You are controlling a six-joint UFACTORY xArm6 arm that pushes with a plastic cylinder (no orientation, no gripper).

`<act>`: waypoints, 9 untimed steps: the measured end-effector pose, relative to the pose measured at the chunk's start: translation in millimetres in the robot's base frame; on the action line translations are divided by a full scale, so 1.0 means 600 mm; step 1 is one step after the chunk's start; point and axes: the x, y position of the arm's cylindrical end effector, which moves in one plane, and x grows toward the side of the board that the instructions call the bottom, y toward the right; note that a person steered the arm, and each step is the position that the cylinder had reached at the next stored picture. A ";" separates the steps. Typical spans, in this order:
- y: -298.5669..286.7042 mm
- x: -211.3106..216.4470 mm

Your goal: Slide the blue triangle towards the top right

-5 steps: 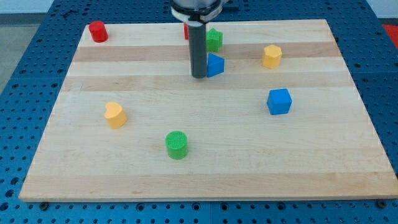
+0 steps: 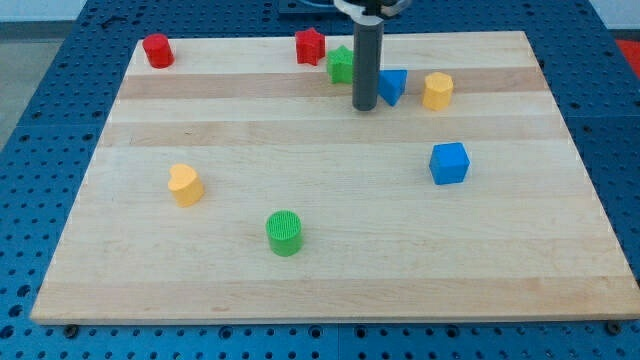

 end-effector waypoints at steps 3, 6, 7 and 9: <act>0.065 -0.052; 0.119 -0.072; 0.149 -0.085; 0.204 -0.123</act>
